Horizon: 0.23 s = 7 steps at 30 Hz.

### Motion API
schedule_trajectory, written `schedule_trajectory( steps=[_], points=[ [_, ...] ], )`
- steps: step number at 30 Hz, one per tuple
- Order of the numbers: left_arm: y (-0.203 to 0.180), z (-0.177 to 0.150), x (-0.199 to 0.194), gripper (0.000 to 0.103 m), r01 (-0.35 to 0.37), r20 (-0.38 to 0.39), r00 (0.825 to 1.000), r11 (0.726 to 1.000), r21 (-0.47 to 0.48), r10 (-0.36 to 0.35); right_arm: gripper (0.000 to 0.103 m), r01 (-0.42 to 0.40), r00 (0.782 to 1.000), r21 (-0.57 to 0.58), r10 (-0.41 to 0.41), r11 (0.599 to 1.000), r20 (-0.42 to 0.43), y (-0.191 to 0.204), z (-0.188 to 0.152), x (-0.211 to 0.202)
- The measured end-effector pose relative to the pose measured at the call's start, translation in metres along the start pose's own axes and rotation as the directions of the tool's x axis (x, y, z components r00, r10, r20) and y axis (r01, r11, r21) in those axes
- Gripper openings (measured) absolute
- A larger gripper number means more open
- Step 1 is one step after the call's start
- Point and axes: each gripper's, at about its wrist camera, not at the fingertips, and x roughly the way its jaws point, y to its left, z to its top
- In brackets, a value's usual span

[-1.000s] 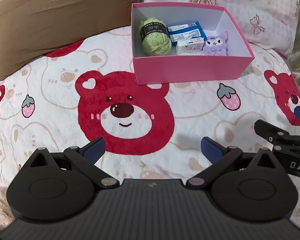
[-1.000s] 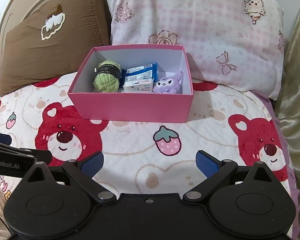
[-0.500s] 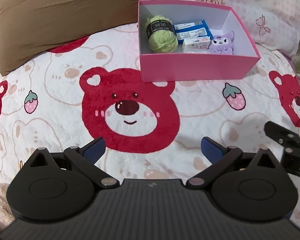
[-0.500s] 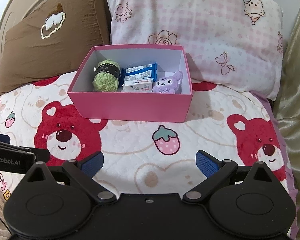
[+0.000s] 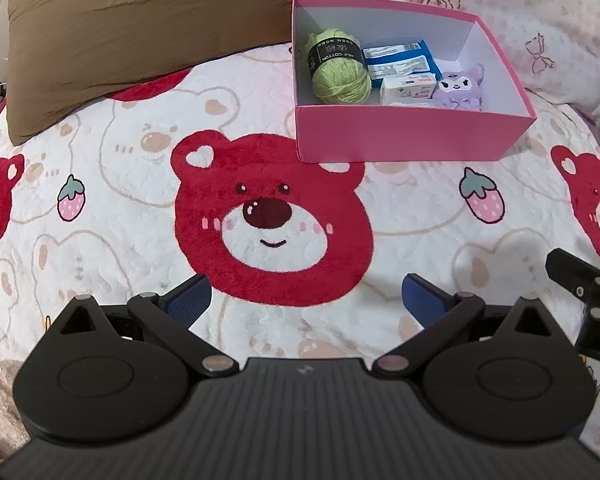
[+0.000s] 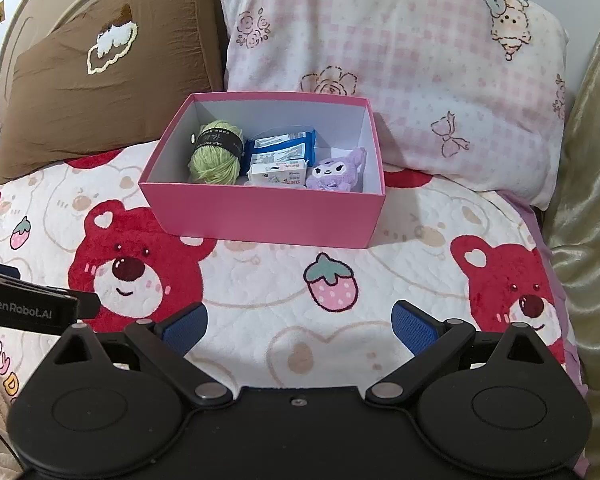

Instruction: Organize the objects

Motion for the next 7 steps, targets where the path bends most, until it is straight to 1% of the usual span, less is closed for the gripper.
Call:
schedule_trajectory(
  steps=[7],
  points=[
    [-0.0024,-0.001,-0.0022,0.103,0.002,0.01,1.0,1.0,0.017,-0.002,0.1,0.0,1.0,-0.004,0.0,1.0,-0.004,0.001,0.0001,-0.0002]
  ],
)
